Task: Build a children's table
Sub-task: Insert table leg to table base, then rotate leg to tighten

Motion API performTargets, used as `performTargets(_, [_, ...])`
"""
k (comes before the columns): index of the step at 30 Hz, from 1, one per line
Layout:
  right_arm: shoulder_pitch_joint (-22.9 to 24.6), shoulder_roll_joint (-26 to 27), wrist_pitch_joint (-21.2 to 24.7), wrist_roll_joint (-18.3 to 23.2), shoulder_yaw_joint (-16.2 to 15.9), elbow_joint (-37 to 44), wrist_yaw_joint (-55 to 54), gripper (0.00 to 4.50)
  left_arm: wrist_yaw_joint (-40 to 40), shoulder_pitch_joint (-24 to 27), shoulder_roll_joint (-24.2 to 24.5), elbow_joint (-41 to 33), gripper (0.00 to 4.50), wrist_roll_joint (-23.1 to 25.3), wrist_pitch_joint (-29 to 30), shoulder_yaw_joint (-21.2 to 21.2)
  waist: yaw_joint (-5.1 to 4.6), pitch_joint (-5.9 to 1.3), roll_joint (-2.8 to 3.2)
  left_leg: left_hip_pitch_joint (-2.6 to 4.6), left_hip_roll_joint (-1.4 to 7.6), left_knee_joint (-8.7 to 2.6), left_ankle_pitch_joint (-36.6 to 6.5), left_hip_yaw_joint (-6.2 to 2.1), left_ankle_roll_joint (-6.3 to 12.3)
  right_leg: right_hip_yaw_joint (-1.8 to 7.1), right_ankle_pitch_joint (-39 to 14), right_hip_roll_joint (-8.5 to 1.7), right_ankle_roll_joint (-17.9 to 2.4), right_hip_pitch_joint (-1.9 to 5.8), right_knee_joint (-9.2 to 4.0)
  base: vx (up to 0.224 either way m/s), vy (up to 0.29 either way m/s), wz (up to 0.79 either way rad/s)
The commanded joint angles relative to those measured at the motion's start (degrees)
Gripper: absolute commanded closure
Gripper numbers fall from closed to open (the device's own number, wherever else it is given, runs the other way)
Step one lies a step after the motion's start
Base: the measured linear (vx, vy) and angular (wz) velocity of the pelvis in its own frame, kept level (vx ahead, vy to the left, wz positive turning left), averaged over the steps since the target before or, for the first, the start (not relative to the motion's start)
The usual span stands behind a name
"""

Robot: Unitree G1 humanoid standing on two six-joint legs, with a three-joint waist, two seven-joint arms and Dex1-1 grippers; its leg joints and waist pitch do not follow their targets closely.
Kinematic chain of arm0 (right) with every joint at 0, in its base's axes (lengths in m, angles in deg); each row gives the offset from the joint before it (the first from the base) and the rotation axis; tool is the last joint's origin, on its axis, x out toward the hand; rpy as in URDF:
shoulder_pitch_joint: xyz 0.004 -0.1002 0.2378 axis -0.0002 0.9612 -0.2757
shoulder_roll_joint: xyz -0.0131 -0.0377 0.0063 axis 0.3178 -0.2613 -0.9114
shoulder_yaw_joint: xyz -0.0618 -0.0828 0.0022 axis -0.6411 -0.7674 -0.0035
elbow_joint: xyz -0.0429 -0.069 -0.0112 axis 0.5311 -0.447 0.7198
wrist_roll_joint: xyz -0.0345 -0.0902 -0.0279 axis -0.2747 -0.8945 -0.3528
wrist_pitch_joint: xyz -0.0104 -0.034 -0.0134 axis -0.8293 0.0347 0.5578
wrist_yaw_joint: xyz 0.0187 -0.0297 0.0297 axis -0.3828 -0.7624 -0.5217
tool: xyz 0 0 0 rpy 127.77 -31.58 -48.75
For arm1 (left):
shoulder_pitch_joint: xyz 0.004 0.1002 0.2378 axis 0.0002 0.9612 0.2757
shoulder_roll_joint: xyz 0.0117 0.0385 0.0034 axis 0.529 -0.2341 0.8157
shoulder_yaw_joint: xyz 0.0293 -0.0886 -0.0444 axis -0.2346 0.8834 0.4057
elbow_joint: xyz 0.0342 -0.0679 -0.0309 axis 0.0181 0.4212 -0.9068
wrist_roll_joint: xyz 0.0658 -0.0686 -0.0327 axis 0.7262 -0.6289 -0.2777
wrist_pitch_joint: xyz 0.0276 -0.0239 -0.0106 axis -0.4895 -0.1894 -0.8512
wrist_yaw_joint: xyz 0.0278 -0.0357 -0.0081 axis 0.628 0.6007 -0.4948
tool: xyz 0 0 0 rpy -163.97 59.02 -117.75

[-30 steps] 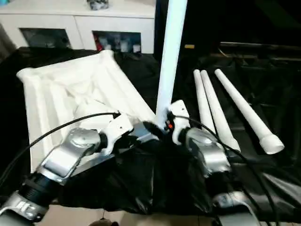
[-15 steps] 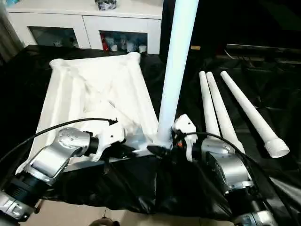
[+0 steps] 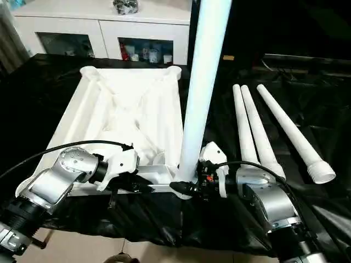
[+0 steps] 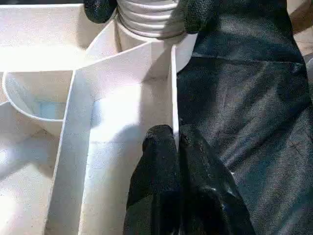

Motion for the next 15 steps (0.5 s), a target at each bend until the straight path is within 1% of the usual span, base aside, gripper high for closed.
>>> performTargets(1, [0.45,0.25,1.10,0.43,-0.01,1.12,0.03,1.64,-0.19,-1.34,-0.93,0.79,4.50,-0.43,-0.19,-0.53,-0.16,-3.39,-0.07,0.86,4.43,-3.99,-10.75,-1.66,2.57,3.99,-11.62,-6.35,-9.73,2.49,-4.55,0.000,0.000,0.00])
performTargets(3, [0.39,1.58,0.69,-0.17,0.50,0.10,-2.32,1.64,1.48,-1.49,-2.26,1.08,4.50,-0.68,1.21,0.25,-0.27,-3.39,-0.18,0.77,4.44,-3.95,-10.44,-1.61,2.43,4.04,-11.56,-6.41,-9.79,2.52,-4.52,0.000,0.000,0.00])
performTargets(4, [0.15,2.73,0.43,-0.69,0.98,-0.95,-4.53,1.64,3.14,-1.69,-3.27,1.28,4.50,-0.69,2.36,0.80,-0.13,-3.40,-0.10,0.78,4.38,-3.92,-10.53,-1.71,2.32,3.97,-11.86,-6.47,-9.73,2.53,-4.54,0.000,0.000,0.00])
performTargets(5, [-0.28,3.96,-0.17,-1.56,1.39,-2.36,-7.25,1.64,5.10,-2.06,-4.41,1.73,4.50,-0.54,3.45,1.40,-0.38,-3.30,-0.14,0.82,4.37,-4.00,-11.03,-1.65,1.97,3.99,-12.79,-6.49,-9.81,2.37,-4.66,0.000,0.000,0.00])
performTargets(6, [-1.01,5.48,-1.19,-2.80,1.91,-4.46,-10.85,1.64,7.31,-2.56,-5.68,2.32,4.50,-0.29,4.33,2.00,-0.45,-3.18,-0.21,0.99,4.31,-4.05,-11.88,-1.65,1.78,3.96,-14.29,-6.49,-9.63,2.30,-4.95,0.000,0.000,0.00])
performTargets(7, [-1.87,6.94,-2.05,-3.84,2.44,-6.65,-14.32,1.65,9.72,-3.13,-6.92,3.09,4.50,0.15,5.06,2.57,-0.61,-3.07,-0.15,1.08,4.18,-4.12,-12.82,-1.71,0.96,3.91,-16.96,-6.59,-9.35,2.23,-5.13,0.000,0.000,0.00])
performTargets(8, [-3.30,9.20,-2.88,-4.68,3.39,-9.87,-18.93,1.65,13.11,-3.95,-8.70,4.17,4.50,0.67,6.26,3.37,-0.85,-3.08,-0.10,1.03,4.17,-4.23,-13.50,-1.87,0.28,3.85,-18.99,-6.68,-8.74,2.39,-5.29,0.000,0.000,0.00])
performTargets(9, [-4.75,11.39,-3.57,-5.05,4.43,-12.93,-23.04,1.65,16.04,-4.61,-10.25,5.00,4.50,1.17,7.25,3.96,-1.35,-3.01,-0.19,0.89,4.05,-4.39,-13.83,-2.00,-0.24,3.71,-20.25,-6.72,-8.30,2.52,-5.47,0.000,0.000,0.00])
performTargets(10, [-4.75,11.39,-3.57,-5.05,4.43,-12.93,-23.04,1.66,16.04,-4.61,-10.25,5.00,4.50,1.17,7.25,3.96,-1.55,-3.02,-0.23,0.88,3.98,-4.35,-13.98,-2.01,-0.40,3.68,-20.72,-6.64,-7.94,2.58,-5.57,0.000,0.000,0.00])
performTargets(11, [-7.48,14.88,-4.46,-4.30,6.20,-17.73,-27.87,1.66,20.65,-5.37,-12.86,5.89,4.50,1.78,9.33,4.85,-1.70,-3.06,-0.09,0.89,3.90,-4.33,-13.99,-2.00,-0.26,3.75,-20.82,-6.62,-7.33,2.59,-5.66,0.000,0.000,0.00])
performTargets(12, [-8.25,15.79,-4.83,-4.13,6.57,-19.00,-29.02,1.69,21.83,-5.55,-13.58,6.08,4.50,1.90,9.86,5.09,-2.02,-3.13,-0.13,0.98,3.93,-4.24,-14.20,-1.88,-0.24,3.87,-20.31,-6.67,-7.74,2.41,-5.57,0.000,0.000,0.00])
performTargets(13, [-10.24,17.87,-5.77,-4.28,7.13,-22.00,-32.26,1.72,25.24,-6.01,-15.61,6.68,4.50,2.29,11.08,5.87,-2.45,-3.09,-0.01,0.90,3.84,-4.19,-14.35,-1.96,-0.26,3.79,-20.00,-6.64,-8.32,2.47,-5.62,0.000,0.000,0.00])
performTargets(14, [-11.21,18.79,-6.26,-4.56,7.26,-23.37,-33.90,1.72,26.96,-6.25,-16.62,7.00,4.50,2.50,11.60,6.28,-2.61,-3.19,-0.10,0.89,3.78,-4.15,-13.59,-1.90,-0.09,3.78,-19.10,-6.51,-8.56,2.48,-5.60,0.000,0.000,0.00])
performTargets(15, [-12.77,20.28,-6.79,-4.66,7.80,-25.58,-36.76,1.72,29.55,-6.44,-18.19,7.30,4.50,2.84,12.08,6.74,-2.74,-3.31,0.01,0.85,3.84,-4.04,-12.62,-1.89,0.04,3.79,-17.34,-6.52,-9.13,2.53,-5.35,0.000,0.000,0.00])
